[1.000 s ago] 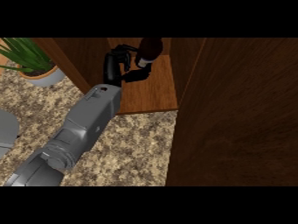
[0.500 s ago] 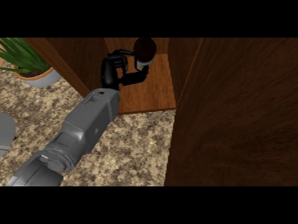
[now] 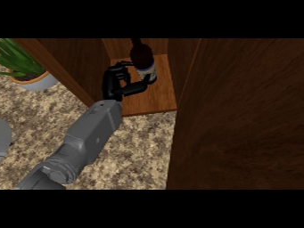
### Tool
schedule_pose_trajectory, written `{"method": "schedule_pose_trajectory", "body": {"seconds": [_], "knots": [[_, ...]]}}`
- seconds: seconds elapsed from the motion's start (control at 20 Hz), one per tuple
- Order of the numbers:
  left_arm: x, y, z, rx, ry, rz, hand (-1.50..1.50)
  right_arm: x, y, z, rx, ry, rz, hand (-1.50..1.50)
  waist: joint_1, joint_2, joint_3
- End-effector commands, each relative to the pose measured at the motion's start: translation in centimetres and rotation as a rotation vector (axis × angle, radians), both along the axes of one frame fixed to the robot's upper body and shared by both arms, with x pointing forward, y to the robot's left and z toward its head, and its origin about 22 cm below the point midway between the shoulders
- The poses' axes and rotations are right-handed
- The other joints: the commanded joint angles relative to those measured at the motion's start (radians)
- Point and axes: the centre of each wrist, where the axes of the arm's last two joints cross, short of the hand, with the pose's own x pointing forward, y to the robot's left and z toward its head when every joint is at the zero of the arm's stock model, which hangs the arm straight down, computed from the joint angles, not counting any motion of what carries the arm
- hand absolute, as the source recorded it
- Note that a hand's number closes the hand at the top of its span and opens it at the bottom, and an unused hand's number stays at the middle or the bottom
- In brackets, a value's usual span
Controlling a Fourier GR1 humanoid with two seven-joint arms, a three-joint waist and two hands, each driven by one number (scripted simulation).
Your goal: Pick up the wine, place it into the cabinet and close the cabinet
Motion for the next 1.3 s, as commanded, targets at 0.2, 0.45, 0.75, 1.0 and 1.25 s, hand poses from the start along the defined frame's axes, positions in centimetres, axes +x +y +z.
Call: {"method": "schedule_pose_trajectory", "body": {"seconds": [0.2, 0.45, 0.75, 1.0, 1.25], "knots": [[-1.5, 0.9, -2.3, -0.070, 0.018, -0.028, 1.50, 0.2, 0.2, -0.7, 0.007, 0.010, 0.022, -1.50, -0.001, -0.004, 0.000], [-2.2, 1.3, -3.2, -0.100, 0.052, -0.004, 1.50, -0.4, 0.2, -0.4, 0.012, 0.001, 0.070, -1.50, -0.034, -0.004, -0.001], [-3.8, 2.2, -5.3, -0.070, 0.077, 0.029, 1.50, -0.5, 0.8, -0.3, 0.016, 0.009, 0.096, -1.50, -0.059, -0.005, -0.002], [-3.5, 1.9, -4.9, -0.035, 0.059, 0.043, 1.50, 0.4, 0.3, -0.2, 0.015, 0.004, 0.098, -1.50, -0.066, 0.001, -0.002], [-3.0, 1.5, -4.1, -0.039, 0.043, 0.052, 1.50, 0.3, 0.2, -0.1, 0.006, 0.011, 0.088, -1.50, -0.071, 0.000, -0.002]]}}
